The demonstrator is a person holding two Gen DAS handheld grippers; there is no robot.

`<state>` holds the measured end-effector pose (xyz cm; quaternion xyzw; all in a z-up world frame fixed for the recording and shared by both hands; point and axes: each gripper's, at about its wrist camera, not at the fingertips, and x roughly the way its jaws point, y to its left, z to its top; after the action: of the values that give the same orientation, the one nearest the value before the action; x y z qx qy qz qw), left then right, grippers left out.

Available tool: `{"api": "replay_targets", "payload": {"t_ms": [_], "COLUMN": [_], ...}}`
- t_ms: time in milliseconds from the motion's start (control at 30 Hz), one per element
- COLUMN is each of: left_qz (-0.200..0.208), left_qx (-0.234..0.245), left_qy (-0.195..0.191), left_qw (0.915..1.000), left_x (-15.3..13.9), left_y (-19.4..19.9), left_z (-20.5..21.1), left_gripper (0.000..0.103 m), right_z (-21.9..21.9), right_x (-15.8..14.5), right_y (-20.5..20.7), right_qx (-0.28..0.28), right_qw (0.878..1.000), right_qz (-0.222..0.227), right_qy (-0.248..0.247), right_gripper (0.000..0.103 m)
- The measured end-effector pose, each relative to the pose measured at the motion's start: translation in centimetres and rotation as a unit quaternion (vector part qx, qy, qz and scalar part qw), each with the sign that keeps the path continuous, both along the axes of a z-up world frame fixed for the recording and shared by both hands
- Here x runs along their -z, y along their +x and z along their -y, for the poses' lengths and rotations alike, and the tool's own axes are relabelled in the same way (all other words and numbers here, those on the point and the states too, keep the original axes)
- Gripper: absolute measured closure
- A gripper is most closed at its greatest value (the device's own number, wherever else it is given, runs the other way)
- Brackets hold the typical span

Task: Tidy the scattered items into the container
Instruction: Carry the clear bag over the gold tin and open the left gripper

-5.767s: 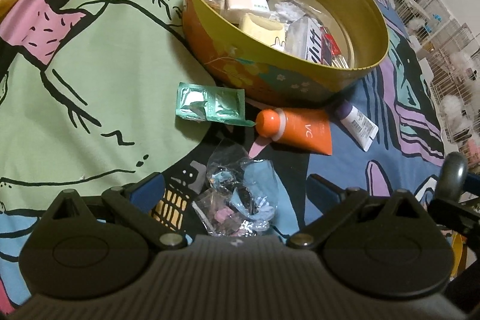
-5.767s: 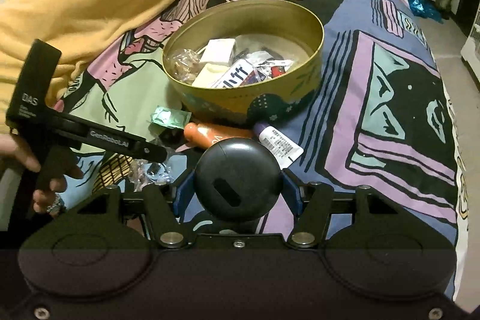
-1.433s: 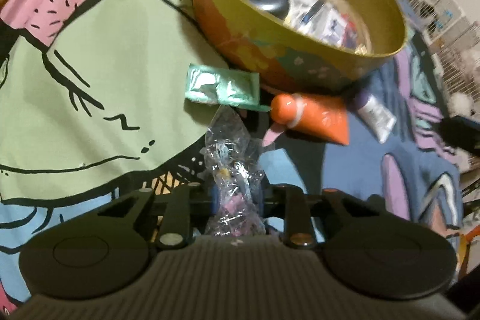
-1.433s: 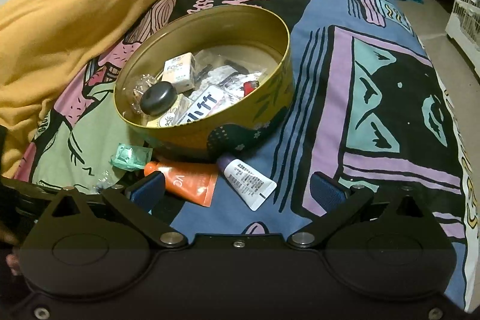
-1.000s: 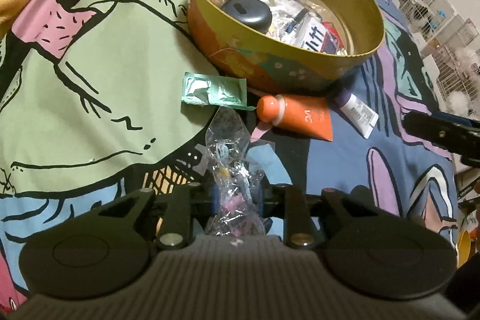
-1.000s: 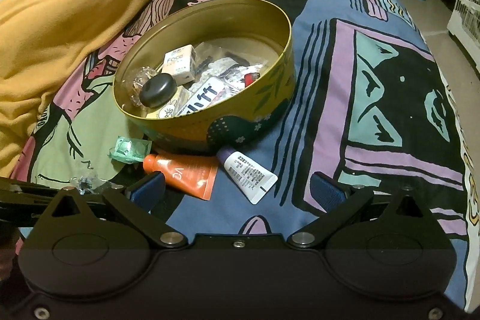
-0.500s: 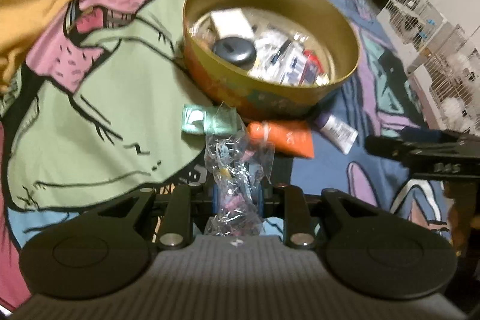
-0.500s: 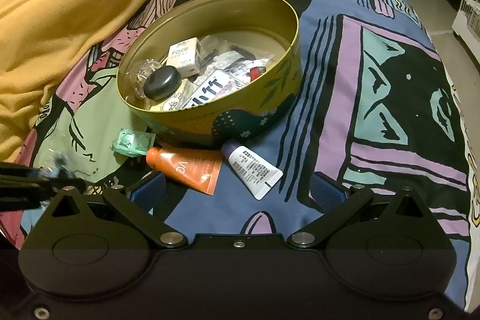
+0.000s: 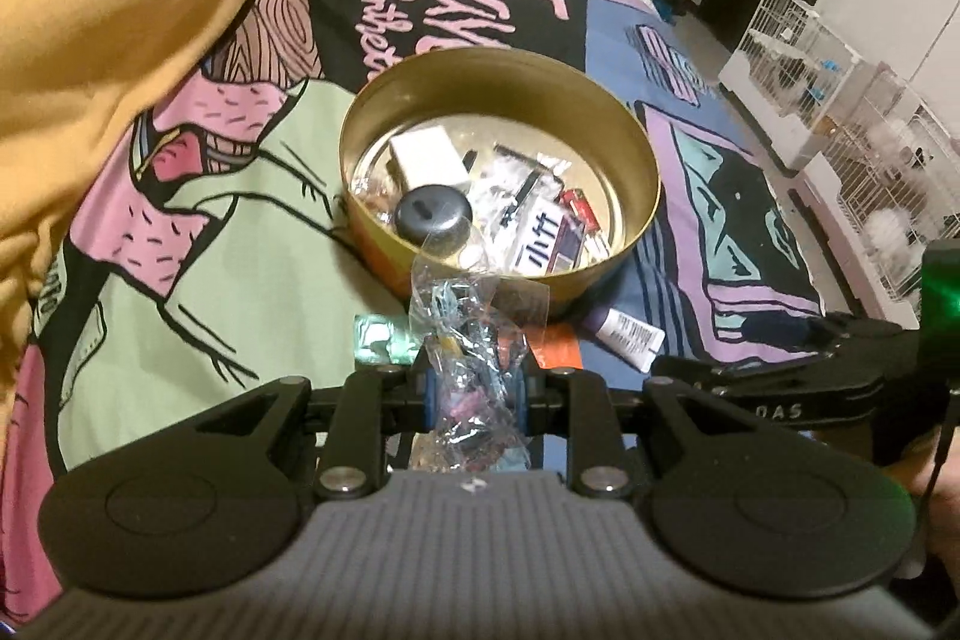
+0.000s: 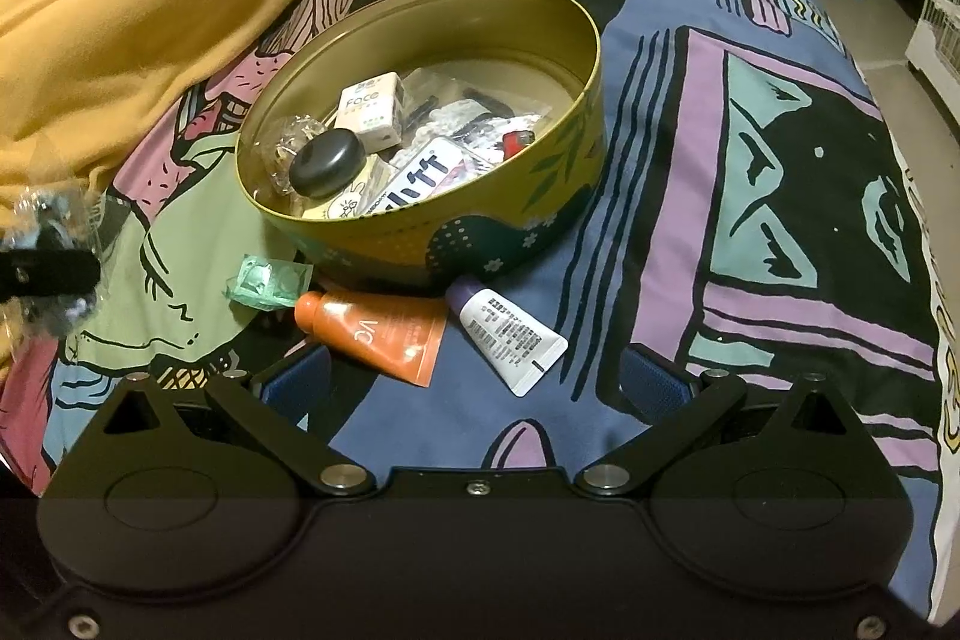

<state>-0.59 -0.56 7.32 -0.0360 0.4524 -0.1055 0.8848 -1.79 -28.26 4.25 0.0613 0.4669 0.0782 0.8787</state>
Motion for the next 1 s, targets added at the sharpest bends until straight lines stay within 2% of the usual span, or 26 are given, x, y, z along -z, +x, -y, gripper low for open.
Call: {"api": "replay_targets", "payload": {"t_ms": [500, 1000], "left_qz": [0.026, 0.013], "left_qx": [0.011, 0.01], "left_qy": [0.004, -0.002], "left_qw": [0.9996, 0.9999], "left_x": [-2.8, -2.3], "left_y": [1.9, 5.0], "left_z": [0.9, 1.6], "left_gripper": [0.077, 0.077], "right_z": [-0.2, -0.7], "right_x": [0.0, 0.4], "right_y": [0.0, 0.1], "right_qx": [-0.007, -0.018], "right_qw": [1.0, 1.0], "right_qz": [-0.001, -0.007], "right_qy": [-0.002, -0.003], "right_gripper": [0.0, 0.0]}}
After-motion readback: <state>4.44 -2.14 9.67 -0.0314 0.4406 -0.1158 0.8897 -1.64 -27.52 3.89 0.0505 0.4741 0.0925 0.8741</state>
